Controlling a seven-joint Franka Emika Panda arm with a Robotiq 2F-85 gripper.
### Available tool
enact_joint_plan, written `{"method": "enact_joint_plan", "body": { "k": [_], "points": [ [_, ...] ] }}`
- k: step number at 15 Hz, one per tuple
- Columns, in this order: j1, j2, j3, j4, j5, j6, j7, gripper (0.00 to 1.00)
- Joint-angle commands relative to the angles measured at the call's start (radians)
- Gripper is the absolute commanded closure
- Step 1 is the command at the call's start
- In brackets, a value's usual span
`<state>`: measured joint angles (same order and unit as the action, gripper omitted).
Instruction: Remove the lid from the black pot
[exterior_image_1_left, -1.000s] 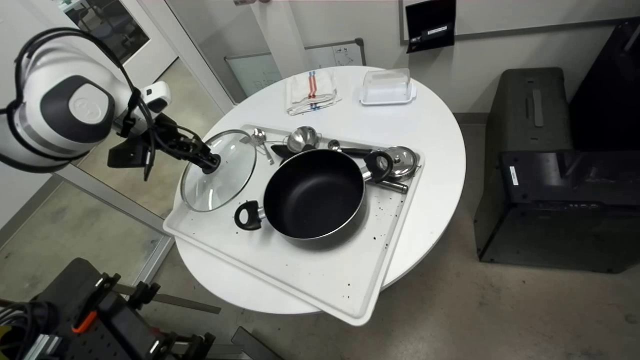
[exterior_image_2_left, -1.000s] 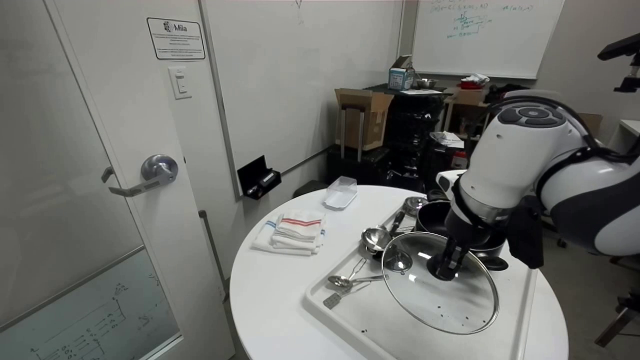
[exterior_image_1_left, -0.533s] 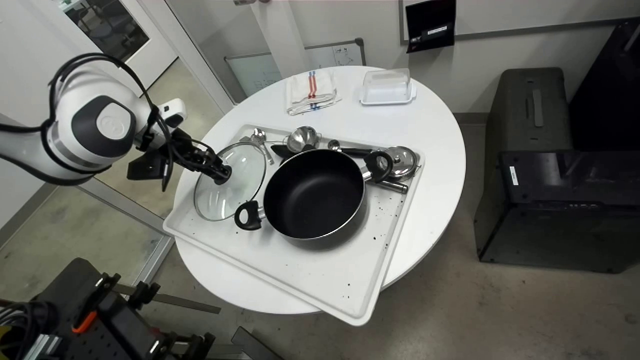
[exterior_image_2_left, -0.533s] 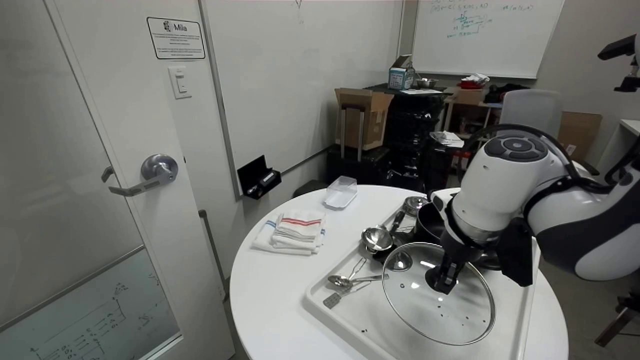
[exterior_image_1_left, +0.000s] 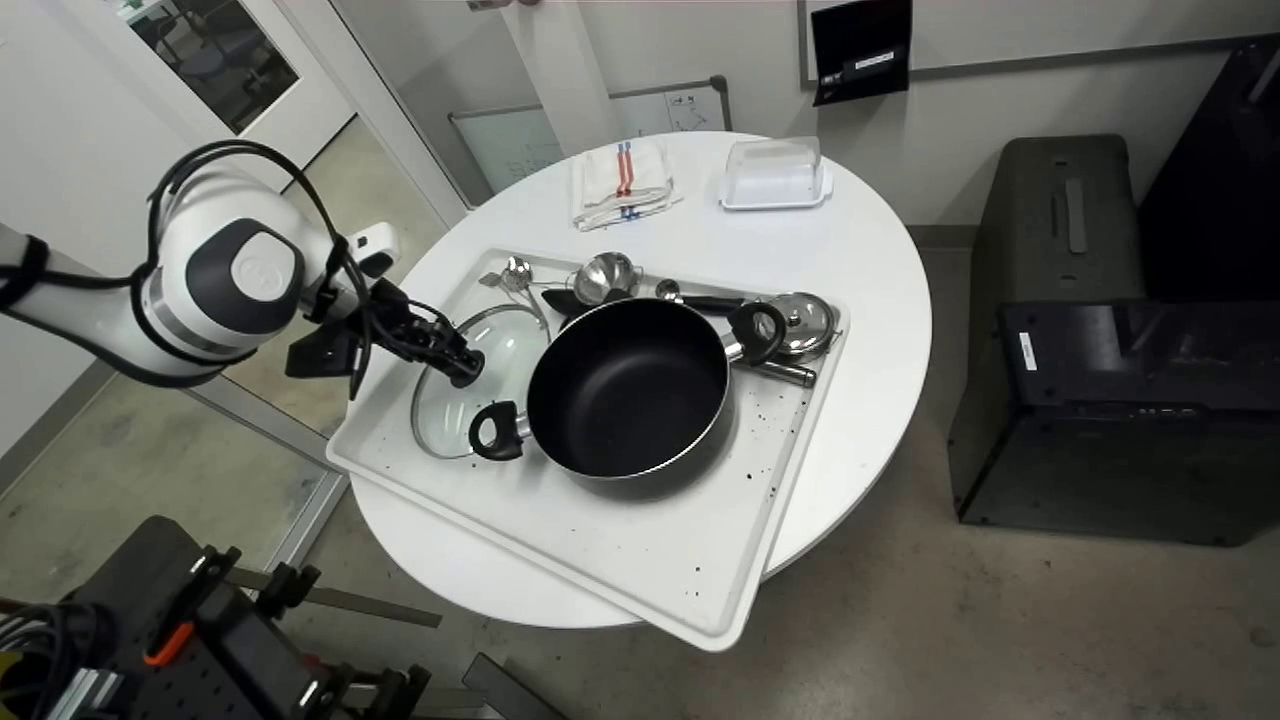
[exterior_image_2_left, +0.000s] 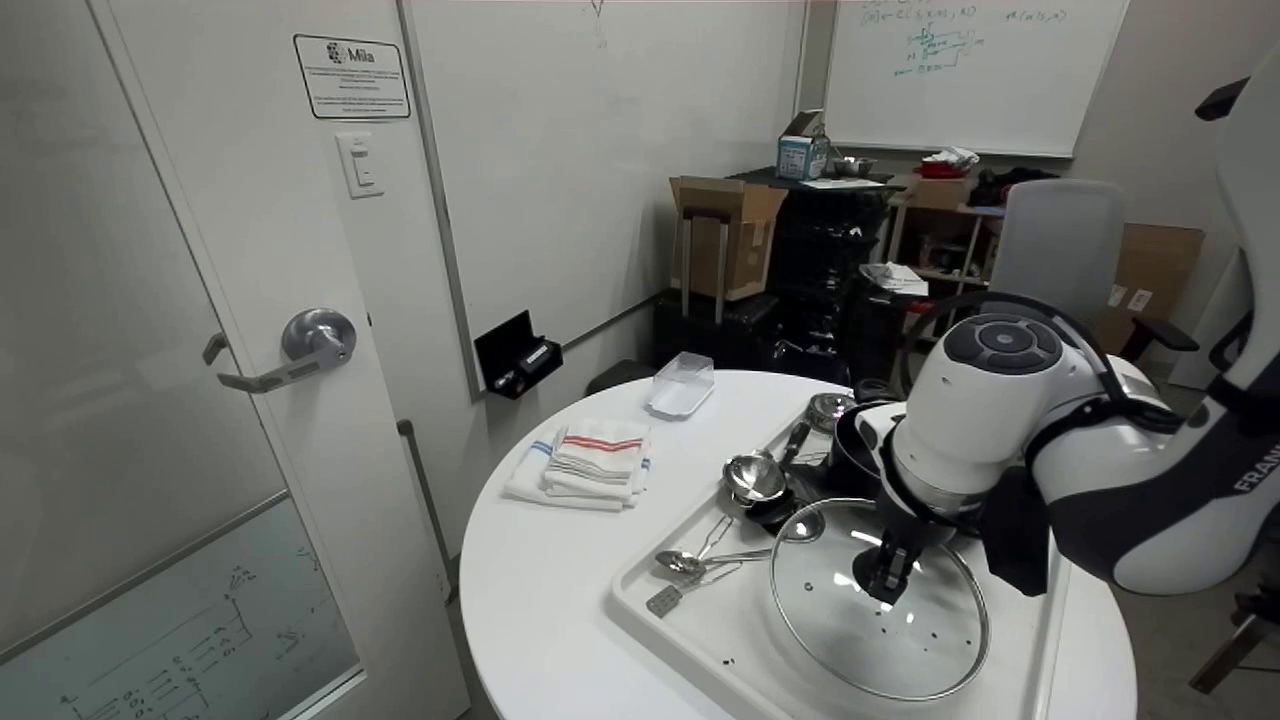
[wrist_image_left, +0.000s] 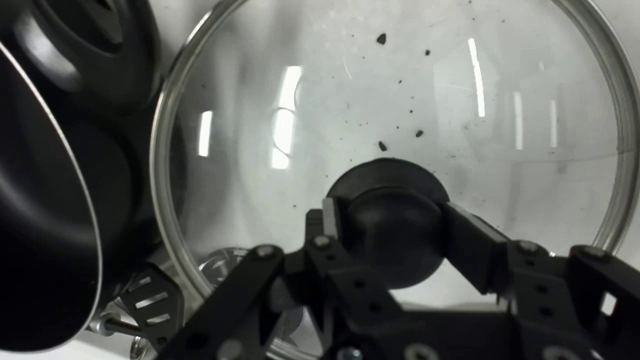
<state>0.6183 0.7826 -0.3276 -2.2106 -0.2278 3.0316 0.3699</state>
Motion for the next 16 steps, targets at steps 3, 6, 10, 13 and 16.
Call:
{"method": "enact_joint_plan", "body": {
  "k": [3, 6, 10, 13, 16],
  "points": [
    [0.013, 0.059, -0.005, 0.053, 0.061, -0.006, -0.032, 0.73],
    [-0.007, 0.070, 0.018, 0.064, 0.087, -0.013, -0.043, 0.73],
    [-0.057, 0.062, 0.068, 0.076, 0.118, -0.044, -0.061, 0.73],
    [-0.110, 0.057, 0.116, 0.093, 0.134, -0.080, -0.064, 0.73],
    [-0.156, 0.058, 0.151, 0.111, 0.140, -0.114, -0.065, 0.73]
  ]
}}
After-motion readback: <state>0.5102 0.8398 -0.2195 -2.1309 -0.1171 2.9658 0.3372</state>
